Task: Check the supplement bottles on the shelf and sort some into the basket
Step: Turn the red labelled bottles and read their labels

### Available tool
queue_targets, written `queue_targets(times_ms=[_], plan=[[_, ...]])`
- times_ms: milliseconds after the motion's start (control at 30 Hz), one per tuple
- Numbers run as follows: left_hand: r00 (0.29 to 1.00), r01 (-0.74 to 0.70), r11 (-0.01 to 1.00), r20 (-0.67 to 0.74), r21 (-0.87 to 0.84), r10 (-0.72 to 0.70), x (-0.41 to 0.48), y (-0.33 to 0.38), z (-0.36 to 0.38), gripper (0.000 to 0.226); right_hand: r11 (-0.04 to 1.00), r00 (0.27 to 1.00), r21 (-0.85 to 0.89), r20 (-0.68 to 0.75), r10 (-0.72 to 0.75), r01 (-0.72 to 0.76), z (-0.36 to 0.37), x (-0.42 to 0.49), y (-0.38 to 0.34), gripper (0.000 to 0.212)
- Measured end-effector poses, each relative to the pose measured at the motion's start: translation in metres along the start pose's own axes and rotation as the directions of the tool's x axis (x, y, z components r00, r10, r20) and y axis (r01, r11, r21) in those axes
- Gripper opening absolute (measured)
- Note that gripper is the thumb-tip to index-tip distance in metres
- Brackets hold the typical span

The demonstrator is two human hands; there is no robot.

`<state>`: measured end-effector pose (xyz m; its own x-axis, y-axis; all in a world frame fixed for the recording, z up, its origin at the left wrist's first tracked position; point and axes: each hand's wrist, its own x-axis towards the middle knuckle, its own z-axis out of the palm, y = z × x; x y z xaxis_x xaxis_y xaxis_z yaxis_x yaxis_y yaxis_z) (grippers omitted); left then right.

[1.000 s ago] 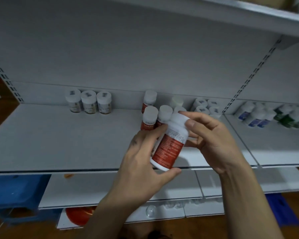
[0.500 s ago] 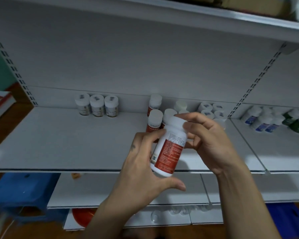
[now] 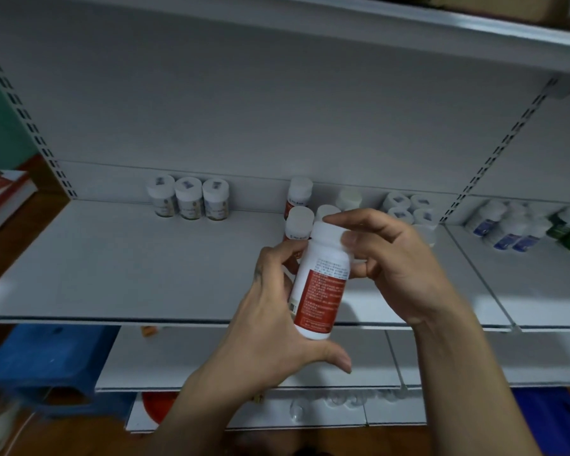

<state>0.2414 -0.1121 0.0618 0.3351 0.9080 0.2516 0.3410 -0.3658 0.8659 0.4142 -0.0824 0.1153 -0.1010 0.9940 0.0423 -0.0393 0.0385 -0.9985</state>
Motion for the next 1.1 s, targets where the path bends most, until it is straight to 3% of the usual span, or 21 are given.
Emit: queue_targets(times_ms=[300, 600, 733, 867, 1100], plan=[[0.999, 0.040, 0.997, -0.017, 0.059, -0.039, 0.000, -0.004, -0.007, 0.117, 0.997, 0.995, 0.007, -0.048, 0.082, -0.081, 0.008, 0.007, 0.000, 0.023], [0.998, 0.059, 0.972, -0.029, 0.225, -0.054, 0.001, -0.009, -0.004, 0.095, 0.976, 0.987, -0.187, -0.135, 0.084, -0.109, 0.023, 0.019, -0.002, 0.012], [0.995, 0.066, 0.988, -0.079, 0.141, -0.055, 0.000, -0.012, -0.006, 0.086, 0.978, 0.986, -0.179, -0.146, 0.084, -0.110, 0.025, 0.024, 0.000, 0.024], [0.997, 0.073, 0.997, -0.038, 0.005, -0.073, -0.004, -0.014, -0.005, 0.070, 0.992, 0.994, -0.085, -0.076, 0.083, -0.089, 0.021, 0.022, 0.005, 0.016], [0.994, 0.105, 0.994, 0.017, -0.019, -0.104, -0.009, -0.019, -0.005, 0.074, 0.995, 0.995, 0.014, -0.037, 0.094, -0.094, 0.019, 0.022, 0.012, 0.023]])
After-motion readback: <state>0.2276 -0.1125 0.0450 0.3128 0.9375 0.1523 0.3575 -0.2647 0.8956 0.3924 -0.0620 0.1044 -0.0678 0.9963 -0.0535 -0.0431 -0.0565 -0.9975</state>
